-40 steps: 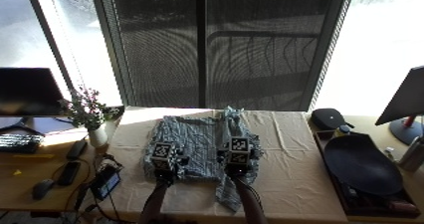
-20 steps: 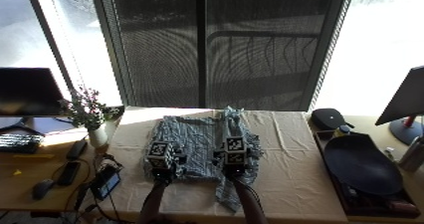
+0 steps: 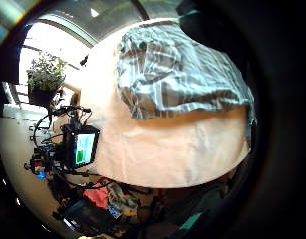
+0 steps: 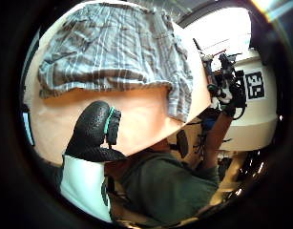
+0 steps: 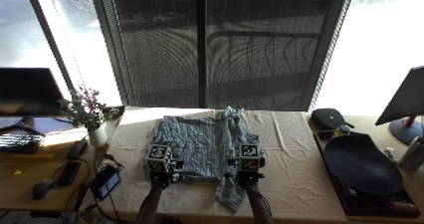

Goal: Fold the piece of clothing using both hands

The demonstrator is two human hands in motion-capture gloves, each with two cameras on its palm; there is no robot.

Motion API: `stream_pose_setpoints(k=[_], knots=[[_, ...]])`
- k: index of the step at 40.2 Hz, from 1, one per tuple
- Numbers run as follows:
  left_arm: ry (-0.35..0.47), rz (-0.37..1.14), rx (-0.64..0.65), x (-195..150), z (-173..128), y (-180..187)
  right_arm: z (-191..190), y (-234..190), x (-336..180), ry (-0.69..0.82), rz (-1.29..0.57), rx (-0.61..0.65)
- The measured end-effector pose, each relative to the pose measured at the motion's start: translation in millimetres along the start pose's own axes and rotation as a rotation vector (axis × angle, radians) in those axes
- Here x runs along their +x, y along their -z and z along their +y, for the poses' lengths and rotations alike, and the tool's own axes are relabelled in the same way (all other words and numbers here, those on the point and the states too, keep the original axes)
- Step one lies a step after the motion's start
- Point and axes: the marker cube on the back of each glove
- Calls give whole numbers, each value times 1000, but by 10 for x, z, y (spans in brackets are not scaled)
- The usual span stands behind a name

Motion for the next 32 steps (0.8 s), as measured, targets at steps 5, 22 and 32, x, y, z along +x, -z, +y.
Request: stream_pose_setpoints(k=[5, 22, 32], knots=[[13, 17, -157, 16, -19, -540, -148, -539, -53, 36, -4, -97], [54, -91, -34, -209, 65, -696, -234, -733, -386, 89, -26, -6], [41, -242, 406, -290, -376, -844, -506, -985, -358, 42, 4, 190]])
